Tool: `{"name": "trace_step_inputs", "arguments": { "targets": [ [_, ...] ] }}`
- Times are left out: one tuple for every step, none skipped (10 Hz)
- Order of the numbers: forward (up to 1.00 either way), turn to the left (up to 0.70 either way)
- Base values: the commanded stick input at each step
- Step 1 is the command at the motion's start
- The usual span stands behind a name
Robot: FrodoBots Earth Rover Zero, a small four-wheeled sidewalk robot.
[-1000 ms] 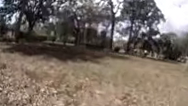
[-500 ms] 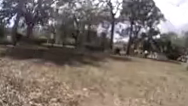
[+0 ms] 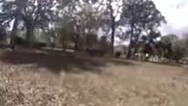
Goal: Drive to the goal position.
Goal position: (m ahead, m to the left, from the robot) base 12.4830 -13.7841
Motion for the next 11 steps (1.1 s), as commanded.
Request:
{"name": "trace_step_inputs", "arguments": {
  "targets": [
    [0.7, 0.0],
    [0.7, 0.0],
    [0.7, 0.0],
    [0.7, 0.0],
    [0.7, 0.0],
    [0.7, 0.0],
    [0.7, 0.0],
    [0.7, 0.0],
    [0.7, 0.0],
    [0.7, 0.0],
    [0.7, 0.0]
  ]
}}
